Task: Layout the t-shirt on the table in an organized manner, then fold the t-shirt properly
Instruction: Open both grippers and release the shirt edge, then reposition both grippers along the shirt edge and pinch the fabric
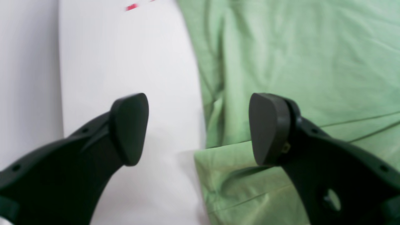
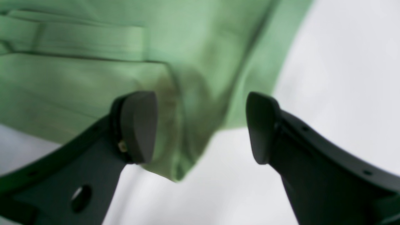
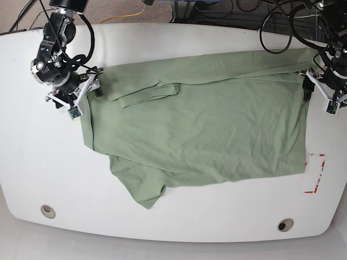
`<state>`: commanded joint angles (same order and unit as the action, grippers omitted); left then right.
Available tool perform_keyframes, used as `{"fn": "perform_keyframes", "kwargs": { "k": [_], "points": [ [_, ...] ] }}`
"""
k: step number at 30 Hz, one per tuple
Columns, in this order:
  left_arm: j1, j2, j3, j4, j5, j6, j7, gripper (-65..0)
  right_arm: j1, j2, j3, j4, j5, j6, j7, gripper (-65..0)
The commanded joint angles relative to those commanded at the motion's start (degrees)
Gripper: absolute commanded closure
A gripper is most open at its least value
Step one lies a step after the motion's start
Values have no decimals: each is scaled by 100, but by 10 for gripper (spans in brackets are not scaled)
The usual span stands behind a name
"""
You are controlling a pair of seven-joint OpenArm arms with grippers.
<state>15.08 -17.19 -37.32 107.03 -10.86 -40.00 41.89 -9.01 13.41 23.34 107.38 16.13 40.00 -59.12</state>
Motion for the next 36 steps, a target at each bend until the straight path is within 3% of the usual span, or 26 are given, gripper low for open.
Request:
{"fn": "perform_keyframes", "kwargs": {
  "k": [6, 14, 17, 26, 36],
  "points": [
    [211, 9, -237, 70, -9, 0, 70, -471, -185, 9, 299, 185, 26, 0, -18, -431],
    [211, 26, -958, 229, -35, 0, 1319, -469, -378, -9, 0, 308, 44, 0, -44, -431],
    [220, 132, -1196, 255, -26, 0, 1521, -469, -431, -9, -114, 299, 44, 0, -44, -431],
    [510, 237, -958, 167, -18, 0, 1653, -469, -448, -185, -466, 299, 35, 0, -44, -430],
    [905, 738, -642, 158, -26, 0, 1644, -471, -475, -176, -580, 316, 35, 0, -44, -430]
  ]
}}
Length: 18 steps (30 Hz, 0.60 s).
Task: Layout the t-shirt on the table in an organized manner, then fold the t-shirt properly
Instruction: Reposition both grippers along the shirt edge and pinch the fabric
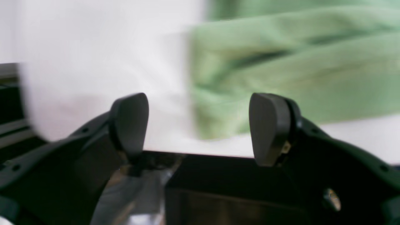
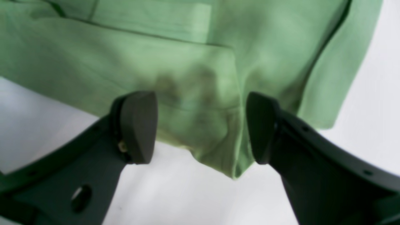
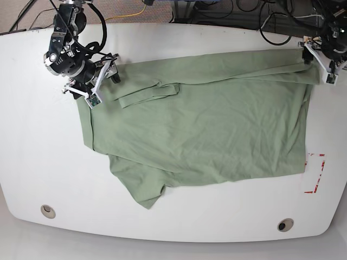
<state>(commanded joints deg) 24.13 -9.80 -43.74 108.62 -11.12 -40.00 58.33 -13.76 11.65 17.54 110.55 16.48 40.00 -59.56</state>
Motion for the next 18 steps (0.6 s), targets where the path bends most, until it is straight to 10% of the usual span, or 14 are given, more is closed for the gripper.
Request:
{"fn": "perform_keyframes", "kwargs": {
  "k": [18],
  "points": [
    [360, -123, 53, -712, 26, 0, -510, -471, -44, -18, 26, 0, -9, 0, 0, -426]
  ]
}}
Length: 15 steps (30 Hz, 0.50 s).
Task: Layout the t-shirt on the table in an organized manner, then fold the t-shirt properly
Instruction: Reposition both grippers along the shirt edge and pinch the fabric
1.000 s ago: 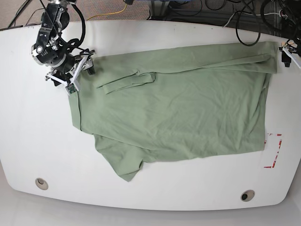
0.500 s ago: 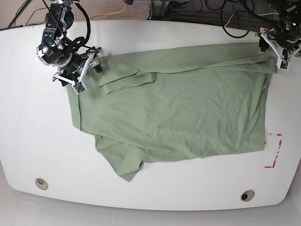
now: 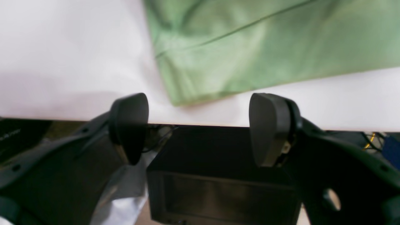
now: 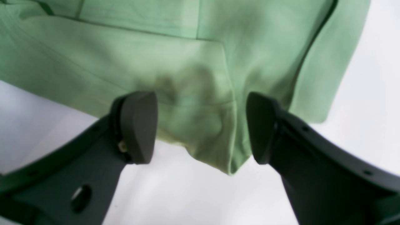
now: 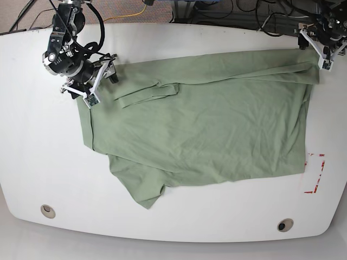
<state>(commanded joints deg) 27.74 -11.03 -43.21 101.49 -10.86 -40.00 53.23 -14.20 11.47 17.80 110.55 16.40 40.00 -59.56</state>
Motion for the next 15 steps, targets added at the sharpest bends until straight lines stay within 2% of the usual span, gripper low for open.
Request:
{"fn": "perform_keyframes", "kwargs": {
  "k": [12, 15],
  "points": [
    [-220, -35, 237, -193, 9, 0, -18, -469, -53, -9, 0, 9, 9, 0, 0, -426],
    [-264, -44, 246, -343, 9, 0, -18, -439, -53, -9, 0, 9, 9, 0, 0, -425]
  ]
}}
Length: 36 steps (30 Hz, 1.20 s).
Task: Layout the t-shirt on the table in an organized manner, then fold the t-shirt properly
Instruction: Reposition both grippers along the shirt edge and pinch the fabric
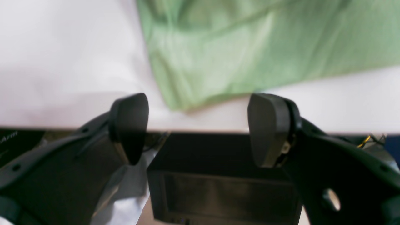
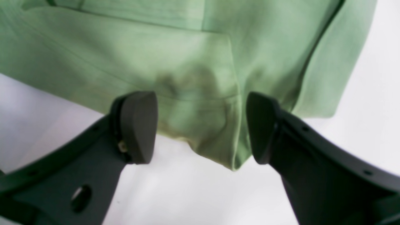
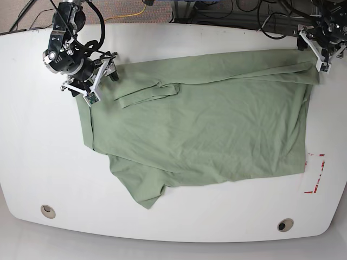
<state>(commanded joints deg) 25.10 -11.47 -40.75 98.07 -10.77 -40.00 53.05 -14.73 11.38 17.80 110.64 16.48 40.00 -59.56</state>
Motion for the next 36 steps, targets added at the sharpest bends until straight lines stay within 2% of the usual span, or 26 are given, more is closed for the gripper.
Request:
{"fn": "perform_keyframes", "kwargs": {
  "k": [11, 16, 28, 36],
  "points": [
    [-167, -88, 79, -255, 0, 0, 0, -131, 18, -9, 9, 0, 0, 0, 0, -425],
    [-149, -123, 97, 62, 0, 0, 35, -39, 9, -9, 9, 0, 0, 0, 0, -425],
    [-501, -123, 88, 1257, -9, 0, 712, -28, 35, -9, 9, 0, 0, 0, 0, -425],
    [-1029, -316, 299, 1240, 9, 0, 738, -28, 44, 0, 9, 0, 0, 0, 0, -425]
  ]
}}
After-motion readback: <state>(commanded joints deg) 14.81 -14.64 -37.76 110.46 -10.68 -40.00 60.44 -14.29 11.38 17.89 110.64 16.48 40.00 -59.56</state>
